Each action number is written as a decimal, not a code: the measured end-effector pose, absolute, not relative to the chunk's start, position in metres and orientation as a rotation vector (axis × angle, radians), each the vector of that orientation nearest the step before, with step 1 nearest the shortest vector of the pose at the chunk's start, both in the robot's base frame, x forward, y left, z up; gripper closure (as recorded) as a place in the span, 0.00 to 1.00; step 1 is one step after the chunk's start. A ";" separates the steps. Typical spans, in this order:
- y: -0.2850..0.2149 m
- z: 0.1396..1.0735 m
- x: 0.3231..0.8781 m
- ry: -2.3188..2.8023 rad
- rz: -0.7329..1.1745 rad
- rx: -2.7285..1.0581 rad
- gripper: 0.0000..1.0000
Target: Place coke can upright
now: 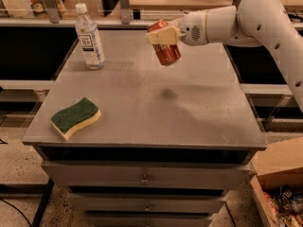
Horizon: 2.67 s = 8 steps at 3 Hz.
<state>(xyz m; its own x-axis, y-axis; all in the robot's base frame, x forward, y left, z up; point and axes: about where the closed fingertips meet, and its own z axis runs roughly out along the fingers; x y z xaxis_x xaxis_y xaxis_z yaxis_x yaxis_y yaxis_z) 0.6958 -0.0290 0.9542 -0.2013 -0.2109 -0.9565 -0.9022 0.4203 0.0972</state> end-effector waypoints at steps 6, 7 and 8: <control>-0.114 0.932 0.680 1.449 0.915 -1.068 1.00; -0.126 0.926 0.675 1.435 0.933 -1.068 1.00; -0.131 0.912 0.673 1.436 0.940 -1.079 0.82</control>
Offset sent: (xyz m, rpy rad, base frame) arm -0.0026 -0.0414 -0.0019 0.0856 -0.1244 0.0920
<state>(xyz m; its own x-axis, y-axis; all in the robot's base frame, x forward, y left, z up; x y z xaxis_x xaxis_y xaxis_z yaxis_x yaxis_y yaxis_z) 0.6729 -0.1312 0.9120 -0.0327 -0.1267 -0.9914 -0.9594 0.2821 -0.0045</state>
